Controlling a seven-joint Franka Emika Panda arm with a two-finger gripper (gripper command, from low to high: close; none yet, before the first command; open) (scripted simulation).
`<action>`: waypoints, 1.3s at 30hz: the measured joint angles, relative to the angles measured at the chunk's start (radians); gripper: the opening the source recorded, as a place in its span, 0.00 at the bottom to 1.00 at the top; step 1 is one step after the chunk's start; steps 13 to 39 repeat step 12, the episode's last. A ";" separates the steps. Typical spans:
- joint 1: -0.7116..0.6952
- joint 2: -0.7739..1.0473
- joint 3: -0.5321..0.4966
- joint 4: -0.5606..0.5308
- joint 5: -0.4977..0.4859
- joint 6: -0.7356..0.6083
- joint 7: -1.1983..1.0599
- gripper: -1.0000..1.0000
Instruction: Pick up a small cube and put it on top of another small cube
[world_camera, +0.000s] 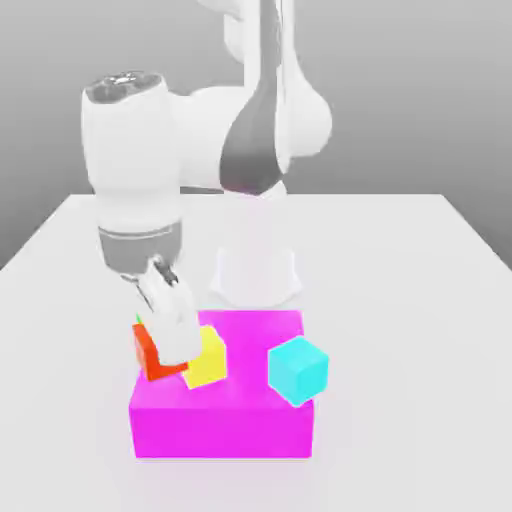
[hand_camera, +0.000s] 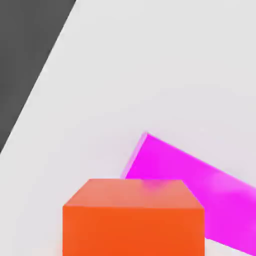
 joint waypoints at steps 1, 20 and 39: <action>0.033 -0.035 0.023 -0.009 0.004 -0.026 -0.023 0.00; 0.142 0.005 0.124 -0.090 0.001 0.091 -0.089 1.00; 0.142 0.005 0.124 -0.090 0.001 0.091 -0.089 1.00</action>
